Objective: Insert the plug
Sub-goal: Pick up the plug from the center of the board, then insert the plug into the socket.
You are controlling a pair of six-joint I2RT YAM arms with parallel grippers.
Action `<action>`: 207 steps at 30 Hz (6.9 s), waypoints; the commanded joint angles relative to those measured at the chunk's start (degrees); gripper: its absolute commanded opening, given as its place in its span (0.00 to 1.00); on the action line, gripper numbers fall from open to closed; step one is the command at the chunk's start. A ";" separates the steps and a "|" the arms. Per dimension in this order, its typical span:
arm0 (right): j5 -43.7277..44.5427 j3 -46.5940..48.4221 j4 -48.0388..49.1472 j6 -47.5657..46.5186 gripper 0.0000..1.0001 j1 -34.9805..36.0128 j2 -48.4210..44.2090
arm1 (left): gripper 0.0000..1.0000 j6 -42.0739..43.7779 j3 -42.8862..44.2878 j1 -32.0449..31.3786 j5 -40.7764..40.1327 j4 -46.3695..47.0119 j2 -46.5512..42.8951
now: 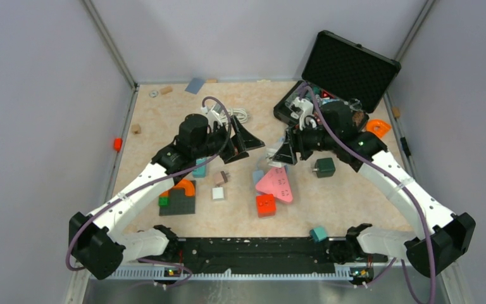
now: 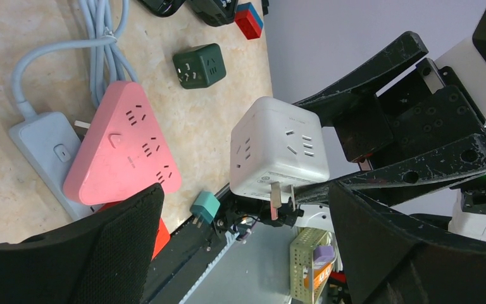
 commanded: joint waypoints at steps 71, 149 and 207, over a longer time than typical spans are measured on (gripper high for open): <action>3.68 -24.54 103.55 26.66 0.00 3.45 -9.42 | 0.98 -52.01 0.21 -8.79 -2.60 84.43 13.66; 22.85 7.84 -3.11 17.27 0.99 3.36 -0.99 | 0.00 52.76 -2.78 4.14 -0.73 5.52 -15.07; -3.62 14.19 -13.44 17.96 0.00 -2.14 17.89 | 0.99 43.66 0.23 -10.08 -14.81 3.27 -2.39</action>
